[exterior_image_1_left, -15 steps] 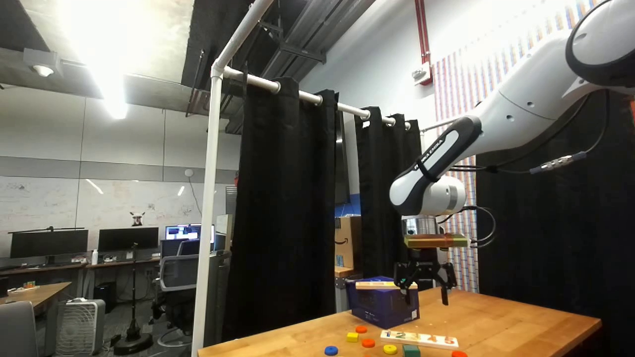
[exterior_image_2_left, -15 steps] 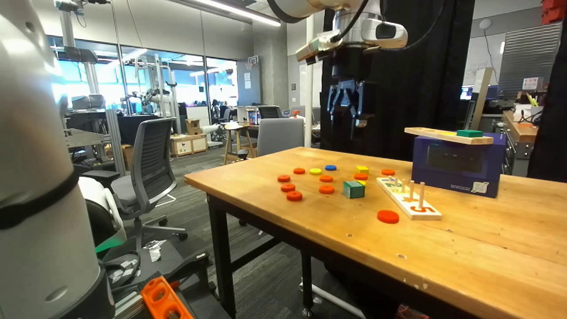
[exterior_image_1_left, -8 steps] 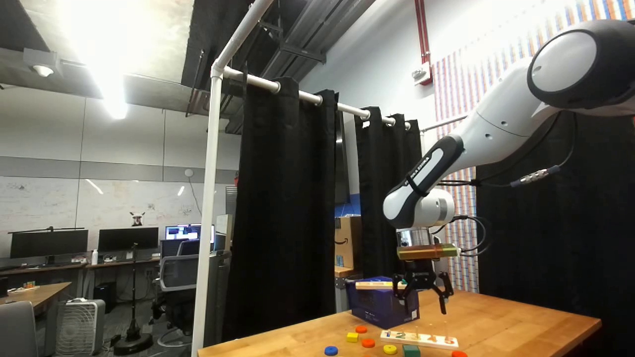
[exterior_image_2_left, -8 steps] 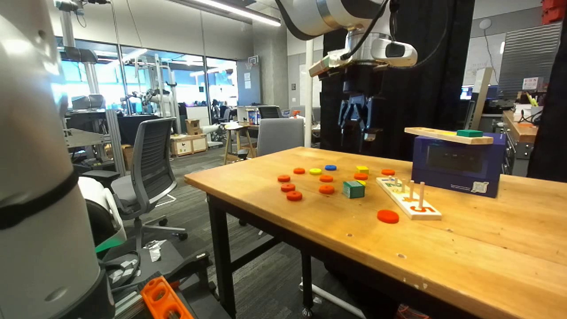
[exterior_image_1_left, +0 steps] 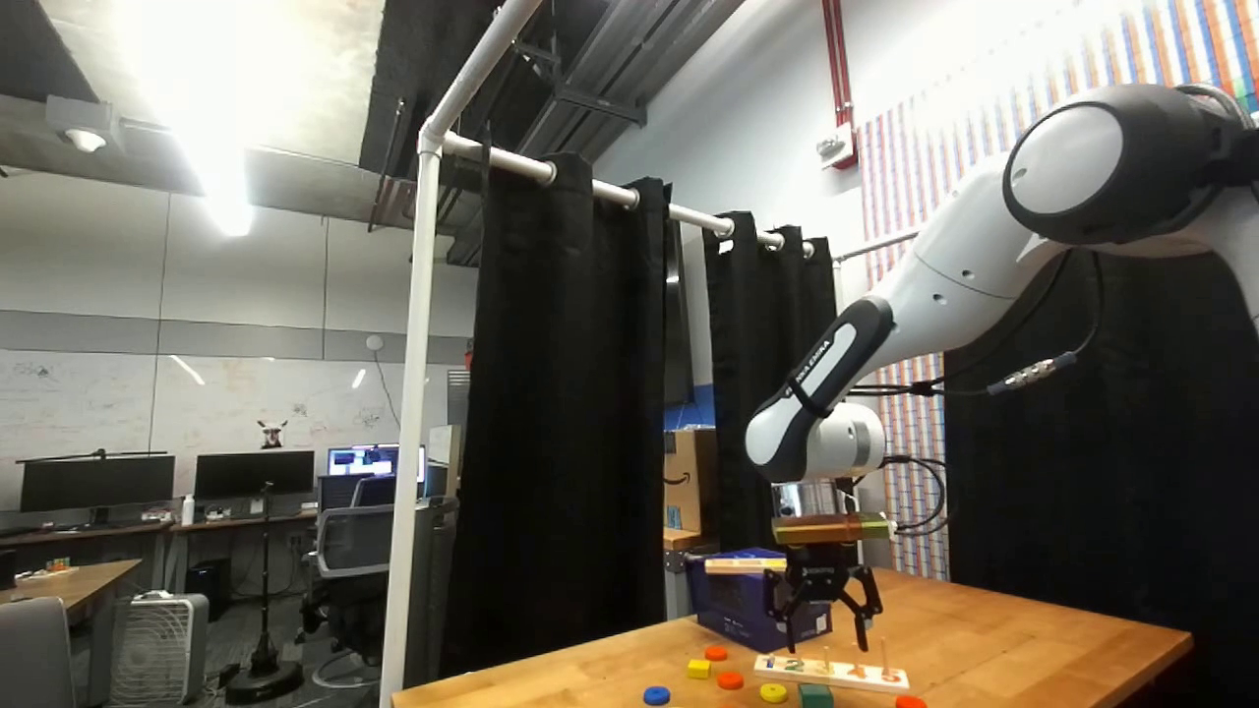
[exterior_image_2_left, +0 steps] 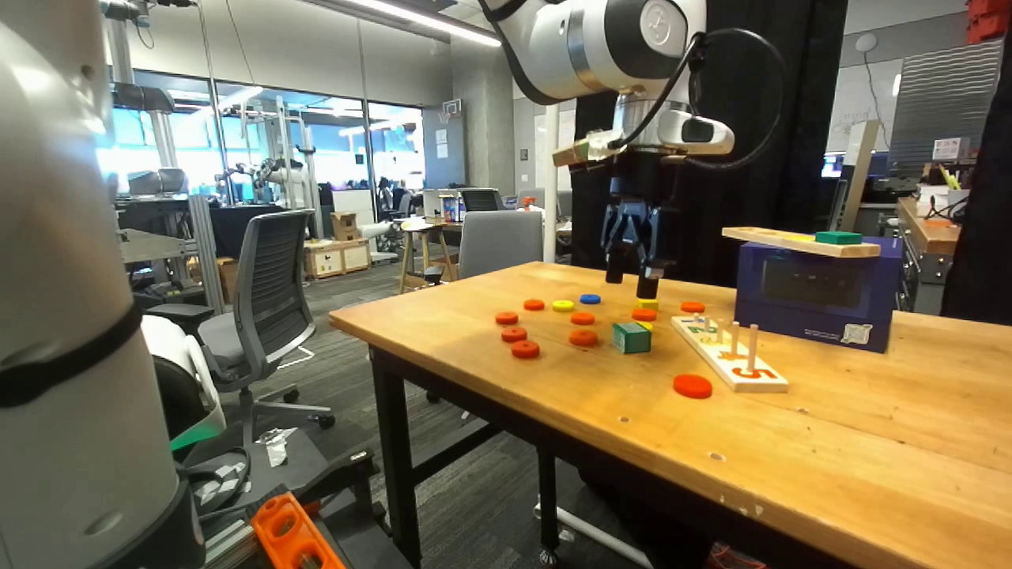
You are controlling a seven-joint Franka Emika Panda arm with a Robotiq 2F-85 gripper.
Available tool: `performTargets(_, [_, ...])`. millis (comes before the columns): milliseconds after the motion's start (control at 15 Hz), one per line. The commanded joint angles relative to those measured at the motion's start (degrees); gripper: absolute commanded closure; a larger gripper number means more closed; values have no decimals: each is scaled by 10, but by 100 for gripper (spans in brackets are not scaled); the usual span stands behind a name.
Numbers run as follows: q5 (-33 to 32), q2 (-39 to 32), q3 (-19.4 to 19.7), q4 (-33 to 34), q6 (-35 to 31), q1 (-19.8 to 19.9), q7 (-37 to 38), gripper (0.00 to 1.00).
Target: Put the green cube on the wooden pallet
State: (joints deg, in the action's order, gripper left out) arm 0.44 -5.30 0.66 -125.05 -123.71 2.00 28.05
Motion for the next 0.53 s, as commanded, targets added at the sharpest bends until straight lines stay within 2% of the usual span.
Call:
performTargets(0, [6,-28,3,11,-29,-11,-11,0])
performTargets(467, [0,-70,10,19,-65,-14,-22,0])
